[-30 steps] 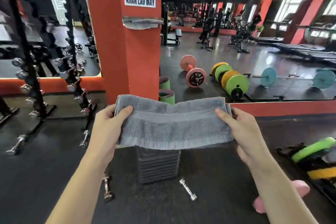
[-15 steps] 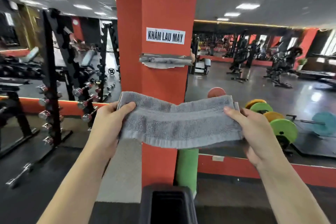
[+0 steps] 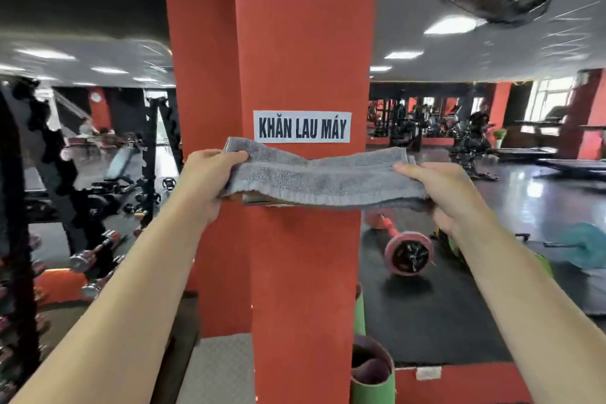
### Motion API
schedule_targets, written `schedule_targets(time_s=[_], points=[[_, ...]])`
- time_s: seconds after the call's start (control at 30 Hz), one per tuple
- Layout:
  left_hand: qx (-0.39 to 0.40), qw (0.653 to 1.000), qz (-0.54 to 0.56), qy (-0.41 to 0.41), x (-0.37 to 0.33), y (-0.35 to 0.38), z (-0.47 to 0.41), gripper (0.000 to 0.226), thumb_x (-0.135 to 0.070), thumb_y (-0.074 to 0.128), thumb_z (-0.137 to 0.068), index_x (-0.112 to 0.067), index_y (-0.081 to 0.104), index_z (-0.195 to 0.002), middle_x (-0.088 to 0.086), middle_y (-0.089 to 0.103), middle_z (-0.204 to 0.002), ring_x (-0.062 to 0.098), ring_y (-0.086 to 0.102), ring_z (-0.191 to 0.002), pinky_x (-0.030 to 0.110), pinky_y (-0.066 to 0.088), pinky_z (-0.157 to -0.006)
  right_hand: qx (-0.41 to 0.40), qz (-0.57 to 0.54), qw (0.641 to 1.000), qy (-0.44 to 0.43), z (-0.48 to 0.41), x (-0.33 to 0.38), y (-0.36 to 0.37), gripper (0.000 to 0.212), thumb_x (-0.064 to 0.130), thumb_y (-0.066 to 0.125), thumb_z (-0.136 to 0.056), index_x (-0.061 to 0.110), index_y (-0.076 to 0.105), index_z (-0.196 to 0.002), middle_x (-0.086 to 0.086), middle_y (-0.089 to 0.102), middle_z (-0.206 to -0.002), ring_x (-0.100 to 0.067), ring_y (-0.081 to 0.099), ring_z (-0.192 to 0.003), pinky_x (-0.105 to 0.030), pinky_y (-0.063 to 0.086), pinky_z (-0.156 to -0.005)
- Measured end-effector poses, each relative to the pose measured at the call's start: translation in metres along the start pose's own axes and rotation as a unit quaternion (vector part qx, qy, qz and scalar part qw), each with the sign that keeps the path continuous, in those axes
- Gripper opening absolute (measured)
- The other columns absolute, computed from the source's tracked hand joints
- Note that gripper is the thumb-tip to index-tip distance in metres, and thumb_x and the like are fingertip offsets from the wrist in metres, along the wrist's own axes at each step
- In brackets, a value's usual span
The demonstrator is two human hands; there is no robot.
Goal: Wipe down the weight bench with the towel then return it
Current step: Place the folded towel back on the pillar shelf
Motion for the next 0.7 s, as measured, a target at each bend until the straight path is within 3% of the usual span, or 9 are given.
schedule_targets(time_s=[0.07,0.17,0.23,0.3,0.33,0.4,0.47,0.6,0.7], points=[[-0.002,1.000,-0.024,-0.007,-0.004,0.007,-0.036,0.018,-0.004,0.069,-0.092,-0.009,0.062,-0.076,0.000,0.065,-0.050,0.010,0.060,-0.036,0.026,0.053,-0.046,-0.011,0.018,1.000,-0.007,-0.040,0.005,0.011,0.006,0.005,0.079,-0.085,0.001,0.075,-0.082,-0.008,0.076,-0.065,-0.017,0.071,-0.049,-0.026,0.057,-0.044],[-0.007,0.997,-0.074,-0.015,0.000,0.015,-0.080,0.025,-0.005,0.070,-0.092,-0.010,0.058,-0.070,-0.003,0.058,-0.041,0.010,0.053,-0.032,0.023,0.045,-0.040,-0.022,0.039,0.999,0.005,-0.092,0.001,0.022,0.027,0.005,0.082,-0.082,-0.013,0.071,-0.099,-0.023,0.070,-0.089,-0.030,0.069,-0.074,-0.041,0.061,-0.070],[-0.013,0.994,-0.104,-0.019,0.008,0.017,-0.104,0.026,-0.004,0.070,-0.091,-0.009,0.057,-0.070,0.005,0.054,-0.050,0.017,0.048,-0.040,0.025,0.040,-0.043,-0.019,0.062,0.998,0.022,-0.117,-0.007,0.027,0.040,0.008,0.084,-0.082,-0.018,0.067,-0.107,-0.025,0.067,-0.096,-0.032,0.065,-0.086,-0.049,0.057,-0.082],[-0.018,0.990,-0.142,-0.019,0.020,0.020,-0.121,0.020,-0.004,0.071,-0.091,-0.007,0.058,-0.076,0.009,0.050,-0.060,0.019,0.042,-0.048,0.029,0.038,-0.052,-0.014,0.129,0.991,0.022,-0.134,-0.014,0.031,0.026,0.011,0.086,-0.081,-0.007,0.068,-0.084,-0.015,0.064,-0.081,-0.026,0.062,-0.080,-0.044,0.053,-0.079],[-0.020,0.986,-0.165,-0.017,0.025,0.021,-0.128,0.018,-0.004,0.070,-0.091,-0.006,0.058,-0.078,0.010,0.051,-0.061,0.019,0.042,-0.049,0.030,0.037,-0.052,-0.014,0.168,0.985,0.022,-0.138,-0.018,0.032,0.030,0.012,0.086,-0.081,0.005,0.060,-0.067,-0.009,0.056,-0.065,-0.021,0.056,-0.069,-0.039,0.048,-0.071],[-0.031,0.975,-0.219,-0.009,0.036,0.022,-0.136,0.020,-0.004,0.068,-0.091,-0.004,0.058,-0.074,0.009,0.054,-0.057,0.019,0.044,-0.047,0.029,0.037,-0.050,-0.007,0.245,0.969,0.011,-0.144,-0.027,0.036,0.054,0.012,0.083,-0.082,0.017,0.038,-0.052,0.001,0.035,-0.046,-0.016,0.037,-0.048,-0.030,0.036,-0.057],[-0.046,0.959,-0.278,0.003,0.042,0.020,-0.138,0.019,-0.006,0.070,-0.088,0.000,0.063,-0.072,0.008,0.055,-0.052,0.020,0.045,-0.047,0.027,0.034,-0.048,-0.005,0.298,0.954,-0.020,-0.143,-0.028,0.040,0.059,0.012,0.082,-0.083,0.018,0.033,-0.051,0.001,0.026,-0.046,-0.013,0.026,-0.043,-0.030,0.028,-0.051],[-0.066,0.906,-0.413,0.058,0.037,0.021,-0.130,0.021,-0.018,0.076,-0.083,0.003,0.075,-0.081,0.017,0.070,-0.072,0.027,0.061,-0.063,0.028,0.042,-0.052,-0.003,0.349,0.934,-0.079,-0.139,-0.021,0.049,0.060,0.009,0.082,-0.082,0.016,0.032,-0.051,0.001,0.022,-0.046,-0.009,0.019,-0.036,-0.022,0.026,-0.042],[-0.089,0.877,-0.461,0.101,0.025,0.025,-0.122,0.017,-0.022,0.077,-0.082,-0.005,0.075,-0.076,0.011,0.069,-0.070,0.030,0.065,-0.068,0.029,0.046,-0.055,-0.028,0.377,0.919,-0.110,-0.132,-0.017,0.052,0.042,0.006,0.081,-0.084,-0.001,0.051,-0.054,-0.018,0.045,-0.049,-0.016,0.037,-0.046,-0.035,0.049,-0.056]])
Point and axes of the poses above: each hand's wrist, its own z-axis away from the middle knuckle, its own y-axis out of the palm, x = y × z, the point moved 8 cm from there along -z, towards the middle knuckle
